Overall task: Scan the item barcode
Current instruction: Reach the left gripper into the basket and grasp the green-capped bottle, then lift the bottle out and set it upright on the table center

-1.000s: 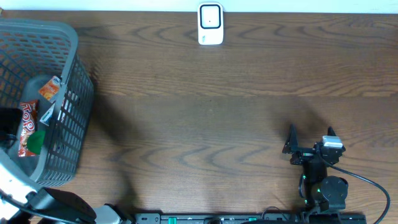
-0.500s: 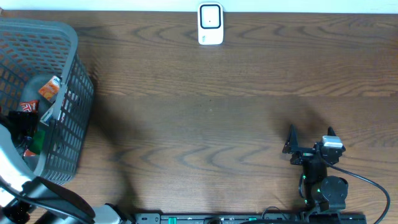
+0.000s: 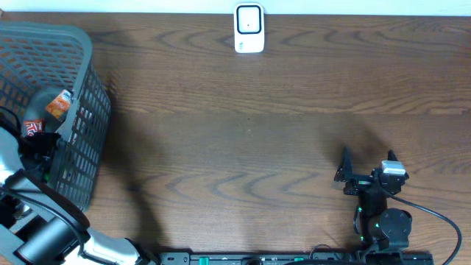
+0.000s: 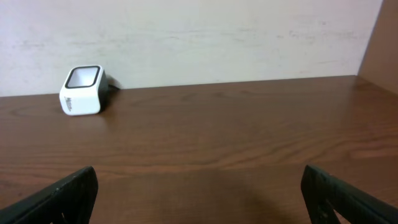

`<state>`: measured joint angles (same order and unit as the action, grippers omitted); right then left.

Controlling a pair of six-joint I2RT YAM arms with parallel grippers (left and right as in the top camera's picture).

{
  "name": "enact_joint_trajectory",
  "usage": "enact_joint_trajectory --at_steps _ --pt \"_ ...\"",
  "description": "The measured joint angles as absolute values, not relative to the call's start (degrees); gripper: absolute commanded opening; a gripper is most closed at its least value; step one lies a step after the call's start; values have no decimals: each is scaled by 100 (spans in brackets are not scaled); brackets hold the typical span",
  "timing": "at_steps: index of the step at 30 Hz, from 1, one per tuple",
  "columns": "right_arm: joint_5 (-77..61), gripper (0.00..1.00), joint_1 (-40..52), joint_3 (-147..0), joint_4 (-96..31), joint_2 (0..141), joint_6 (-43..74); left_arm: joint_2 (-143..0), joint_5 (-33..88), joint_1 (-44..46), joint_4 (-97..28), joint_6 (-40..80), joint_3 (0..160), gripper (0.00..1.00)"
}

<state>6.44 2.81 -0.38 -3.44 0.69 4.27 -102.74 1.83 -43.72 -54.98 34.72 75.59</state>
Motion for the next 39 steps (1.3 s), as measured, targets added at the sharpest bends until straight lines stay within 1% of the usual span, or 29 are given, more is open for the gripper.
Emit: enact_joint_trajectory --at_steps 1,4,6,18,19,21,22,24,33,39 --pt "644 99 281 -38 -344 69 427 -10285 176 -4355 -5500 3483 7559 93" --pt "644 99 281 -38 -344 69 427 -10287 113 -4333 -5500 3454 7559 92" --pt "644 99 281 -38 -344 69 427 -10287 54 -4333 -5500 3454 7559 88" --pt "644 99 281 -38 -344 69 427 -10287 -161 -4333 -5094 3452 7070 88" --pt "644 99 281 -38 -344 69 427 -10289 -165 -4333 -5092 3452 7057 86" --pt "644 99 281 -38 -344 69 427 -10289 -167 -4333 -5081 3448 7054 75" --pt "644 99 281 -38 -344 69 427 -10289 -169 -4333 -5072 3439 7054 64" --pt "644 99 281 -38 -344 69 427 -10289 -165 -4333 -5072 3435 7054 58" --pt "644 99 281 -38 -344 69 427 -10285 -167 -4333 -5074 3454 7061 58" --pt "642 99 281 -38 -346 69 427 -10202 -123 -4333 -5614 3454 7317 58"
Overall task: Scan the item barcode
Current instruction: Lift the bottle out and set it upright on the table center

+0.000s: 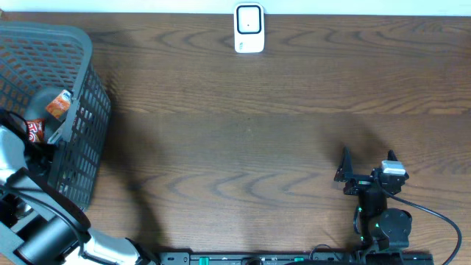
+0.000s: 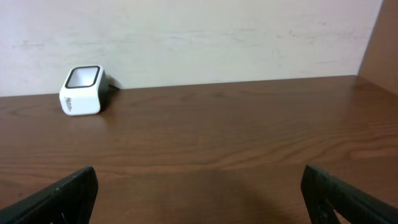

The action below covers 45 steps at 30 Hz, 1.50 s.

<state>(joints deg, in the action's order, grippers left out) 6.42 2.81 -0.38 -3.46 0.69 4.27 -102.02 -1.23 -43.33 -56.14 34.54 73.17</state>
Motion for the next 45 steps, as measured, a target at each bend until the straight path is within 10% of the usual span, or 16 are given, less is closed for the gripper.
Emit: enact_joint_trajectory --at_steps 16,25,36,45 --pt "642 99 281 -38 -344 69 427 -6652 1337 -4099 -6104 3457 9026 60" --pt "642 99 281 -38 -344 69 427 -5596 2580 -1546 -5631 3413 9032 64" --pt "644 99 338 -38 -344 69 427 -7323 1009 2196 -5564 2781 8580 64" --pt "637 99 646 -38 -344 69 427 -9760 -537 3201 -5492 3896 8493 64"
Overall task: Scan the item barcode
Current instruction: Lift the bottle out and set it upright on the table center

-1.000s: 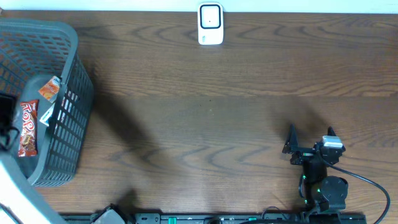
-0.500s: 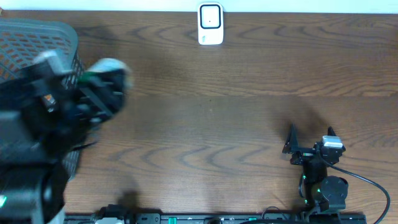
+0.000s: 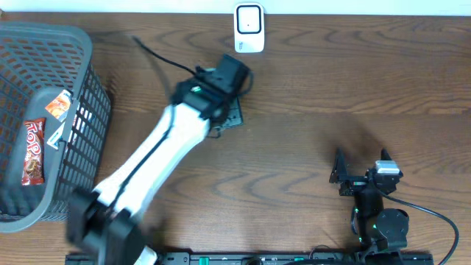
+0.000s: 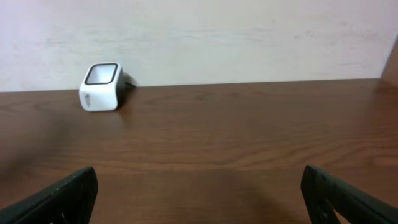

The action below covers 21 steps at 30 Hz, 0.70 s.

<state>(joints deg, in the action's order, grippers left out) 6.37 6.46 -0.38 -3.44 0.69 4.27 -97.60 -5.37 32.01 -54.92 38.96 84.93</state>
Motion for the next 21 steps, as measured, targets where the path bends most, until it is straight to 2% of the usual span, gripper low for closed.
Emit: enact_joint_trajectory --at_steps 11,14,21 --pt "642 99 668 -38 -344 67 425 -11343 -899 3236 -5229 7953 8490 63" --pt "642 99 668 -38 -344 67 427 -11533 -858 3236 -4842 8586 8493 64" --pt "642 99 670 -38 -344 67 425 -11782 -502 3236 -4746 9448 8490 85"
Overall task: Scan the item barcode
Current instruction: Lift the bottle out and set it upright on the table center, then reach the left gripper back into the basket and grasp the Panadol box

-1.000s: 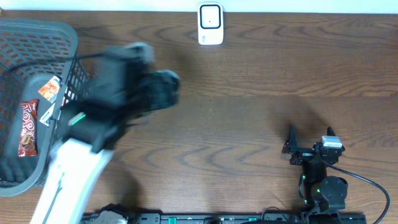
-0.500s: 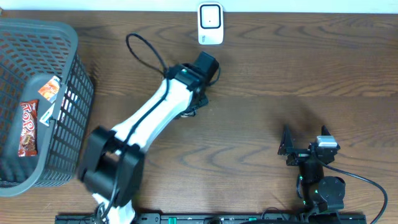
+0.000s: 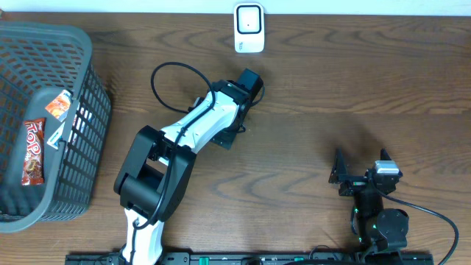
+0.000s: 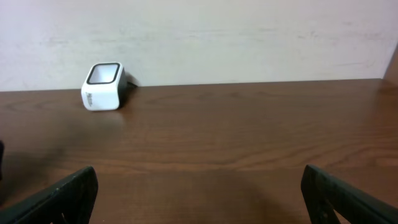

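The white barcode scanner (image 3: pixel 249 28) stands at the table's far edge, also in the right wrist view (image 4: pixel 103 86). My left arm reaches across the table, its wrist (image 3: pixel 249 81) just short of the scanner. A dark flat item (image 3: pixel 229 135) shows under the wrist; the jaws are hidden by the arm, so hold and state are unclear. My right gripper (image 3: pixel 360 165) rests near the front right, open and with nothing in it (image 4: pixel 199 199), its fingertips (image 4: pixel 74 190) wide apart.
A grey mesh basket (image 3: pixel 87 96) stands at the left edge, holding a red snack bar (image 3: pixel 32 151), an orange packet (image 3: pixel 59 105) and a small white item. A black cable loops over the left arm. A wall runs behind the scanner.
The left arm has changed pose: its elbow is now bent near the table's middle and its wrist sits slightly nearer the scanner. The dark item lies a bit lower. The right gripper is unchanged.
At the two oldest moments my left gripper was down inside the basket beside the red bar. Then the arm stretched over the table toward the scanner with a dark item under its wrist, the red bar staying in the basket. The right gripper stayed open, turning slightly.
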`<state>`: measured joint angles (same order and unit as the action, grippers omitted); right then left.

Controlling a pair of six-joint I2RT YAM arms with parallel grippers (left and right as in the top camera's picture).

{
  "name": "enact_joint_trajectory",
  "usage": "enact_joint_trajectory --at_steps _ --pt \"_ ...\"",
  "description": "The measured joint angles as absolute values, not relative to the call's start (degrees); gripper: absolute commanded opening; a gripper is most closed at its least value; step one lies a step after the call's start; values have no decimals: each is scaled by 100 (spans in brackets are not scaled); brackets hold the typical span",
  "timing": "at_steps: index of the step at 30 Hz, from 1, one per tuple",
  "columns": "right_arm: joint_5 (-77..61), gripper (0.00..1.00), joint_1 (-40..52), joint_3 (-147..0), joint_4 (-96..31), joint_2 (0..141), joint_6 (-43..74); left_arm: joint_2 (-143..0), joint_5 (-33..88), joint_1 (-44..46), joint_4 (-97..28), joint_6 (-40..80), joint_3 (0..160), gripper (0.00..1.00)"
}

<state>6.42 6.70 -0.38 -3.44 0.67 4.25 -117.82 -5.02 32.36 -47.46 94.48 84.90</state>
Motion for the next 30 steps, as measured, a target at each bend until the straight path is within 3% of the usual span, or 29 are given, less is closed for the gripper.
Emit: enact_joint_trajectory --at_steps 2,9,18,20,24,30 --pt "642 99 672 -38 -344 67 425 -11764 -318 3236 -4742 9511 8493 84" --pt "639 99 696 -38 -344 67 427 -11128 16 3236 -4807 8510 8493 98" --pt "637 99 694 -38 -346 67 427 -7815 -1 2921 -5214 6038 9181 99" --pt "642 99 696 -38 -346 67 427 -7214 -89 2335 -5725 5509 9570 99" --pt "642 99 696 -38 -346 67 425 -6427 -464 233 -6643 4622 10488 100" --pt "642 99 701 -38 -344 67 427 -6368 -246 -2779 -7242 3938 11067 98"
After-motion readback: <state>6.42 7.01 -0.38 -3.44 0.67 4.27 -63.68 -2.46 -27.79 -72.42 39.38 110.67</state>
